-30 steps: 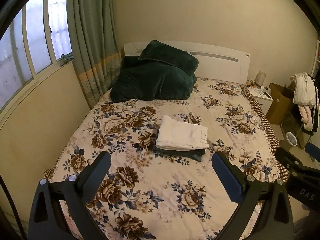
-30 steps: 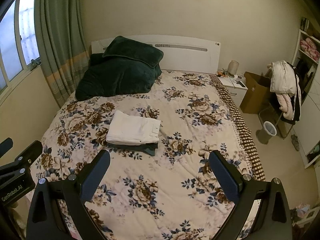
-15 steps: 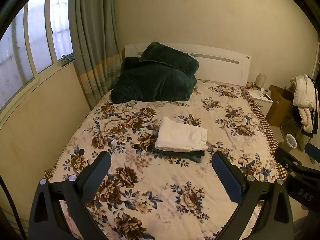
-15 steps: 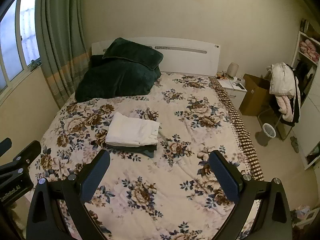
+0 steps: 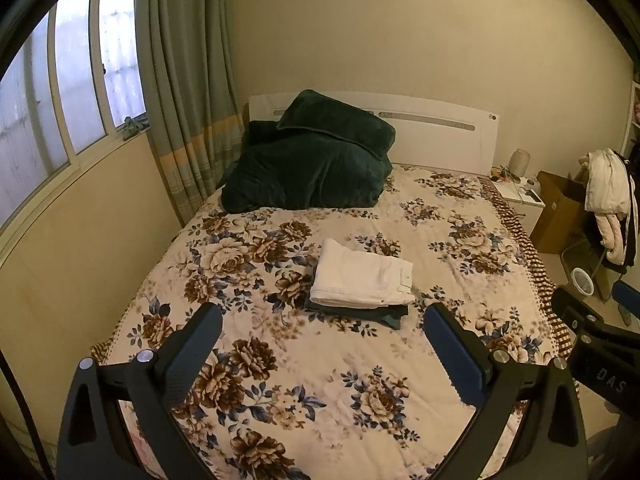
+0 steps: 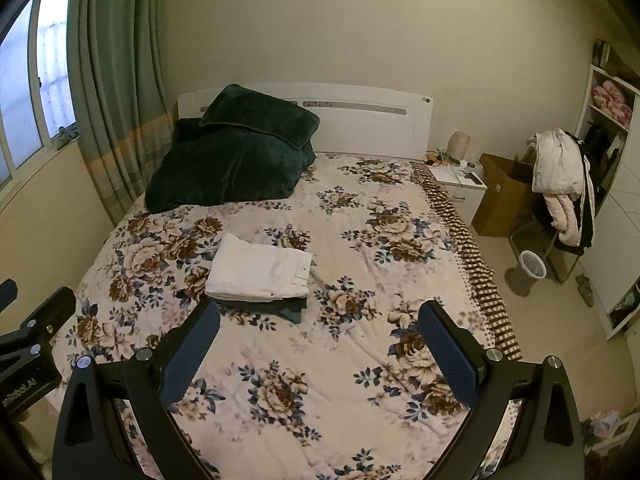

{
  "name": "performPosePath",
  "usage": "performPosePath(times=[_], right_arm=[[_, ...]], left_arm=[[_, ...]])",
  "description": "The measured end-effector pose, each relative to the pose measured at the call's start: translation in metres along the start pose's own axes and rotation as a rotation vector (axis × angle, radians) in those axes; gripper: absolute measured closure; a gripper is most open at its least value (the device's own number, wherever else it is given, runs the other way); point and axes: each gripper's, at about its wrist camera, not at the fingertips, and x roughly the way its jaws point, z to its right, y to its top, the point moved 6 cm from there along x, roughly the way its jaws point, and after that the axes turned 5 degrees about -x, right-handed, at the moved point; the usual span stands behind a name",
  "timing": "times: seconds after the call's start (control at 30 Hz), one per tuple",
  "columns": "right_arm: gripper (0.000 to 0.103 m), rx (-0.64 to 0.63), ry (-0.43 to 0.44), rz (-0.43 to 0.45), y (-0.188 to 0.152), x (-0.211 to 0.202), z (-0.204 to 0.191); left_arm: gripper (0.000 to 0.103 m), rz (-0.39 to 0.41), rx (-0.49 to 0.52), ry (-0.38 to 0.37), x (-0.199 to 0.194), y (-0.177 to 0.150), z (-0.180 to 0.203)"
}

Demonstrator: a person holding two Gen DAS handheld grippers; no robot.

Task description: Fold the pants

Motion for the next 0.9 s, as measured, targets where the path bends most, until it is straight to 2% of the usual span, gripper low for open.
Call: performPosePath(times=[0.9], right_arm=[[0.002,0.009,-0.004,0.008,-0.005,-0.006,0.004]], left_arm=[[0.000,0.015,0.000,-0.004,-0.008,0.008,0.010]])
